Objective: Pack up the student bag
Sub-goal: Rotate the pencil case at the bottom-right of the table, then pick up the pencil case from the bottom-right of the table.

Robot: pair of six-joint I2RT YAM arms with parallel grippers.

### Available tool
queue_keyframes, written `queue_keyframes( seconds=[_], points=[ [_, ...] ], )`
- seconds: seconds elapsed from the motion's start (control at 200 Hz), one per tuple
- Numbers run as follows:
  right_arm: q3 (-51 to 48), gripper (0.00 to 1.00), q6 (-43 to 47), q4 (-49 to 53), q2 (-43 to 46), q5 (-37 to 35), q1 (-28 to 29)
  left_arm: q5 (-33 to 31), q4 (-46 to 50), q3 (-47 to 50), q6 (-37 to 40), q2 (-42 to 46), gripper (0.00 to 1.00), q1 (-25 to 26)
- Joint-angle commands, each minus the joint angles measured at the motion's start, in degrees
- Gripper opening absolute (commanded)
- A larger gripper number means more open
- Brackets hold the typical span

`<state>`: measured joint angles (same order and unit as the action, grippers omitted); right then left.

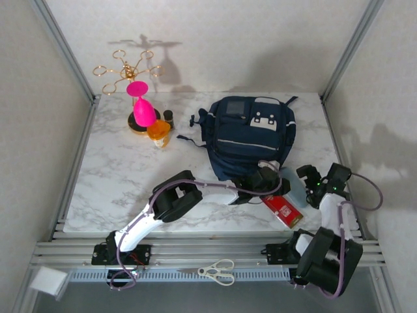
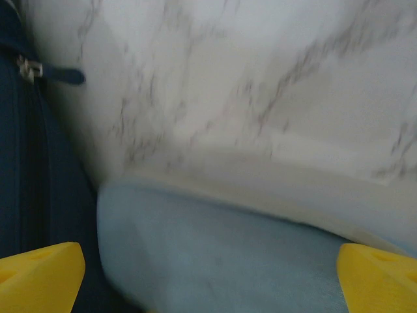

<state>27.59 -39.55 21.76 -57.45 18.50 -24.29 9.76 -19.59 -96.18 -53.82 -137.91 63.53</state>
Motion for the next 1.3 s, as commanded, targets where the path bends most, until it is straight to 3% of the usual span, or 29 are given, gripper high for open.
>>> queue_keyframes(
  seconds=[0.0,0.15,0.305,0.476,0.571,0.676,0.871,1.132,1.297],
  points=[
    [-0.8,0.99,-6.3,11.8,5.8,6.3,3.8,-2.7,3.1,-3.9,1.8,-3.0,0.42,-2.4],
    [2.8,0.99,-5.2,17.5,10.9,2.5,5.7,3.1,-1.1,-5.5,2.3,-3.4,0.41,-5.0],
    [7.3,0.99,2.8,17.1,2.7,-3.2,5.5,7.1,-6.7,3.4,0.4,6.0,0.42,-5.5],
    [15.5,0.99,6.4,17.0,-3.8,-13.0,5.4,6.0,-11.2,18.3,-3.0,20.2,0.38,-6.4],
    [17.2,0.99,7.7,14.1,-10.3,-12.7,5.4,6.7,-12.3,24.5,-3.1,25.9,0.37,-6.7],
    [17.2,0.99,8.9,10.5,-17.4,-7.9,5.1,6.1,-8.6,28.4,2.0,31.0,0.37,-7.4],
    [13.1,0.99,9.2,9.5,-18.2,-6.0,7.3,2.5,1.3,32.2,11.6,38.5,0.4,-10.2],
    [8.7,0.99,5.2,10.8,-13.7,-7.5,18.4,0.6,7.9,30.8,19.6,41.6,0.44,-12.0],
    [9.9,0.99,3.7,11.0,-15.6,-12.8,23.2,-0.2,15.3,26.2,37.8,41.0,0.51,-13.8]
  ],
)
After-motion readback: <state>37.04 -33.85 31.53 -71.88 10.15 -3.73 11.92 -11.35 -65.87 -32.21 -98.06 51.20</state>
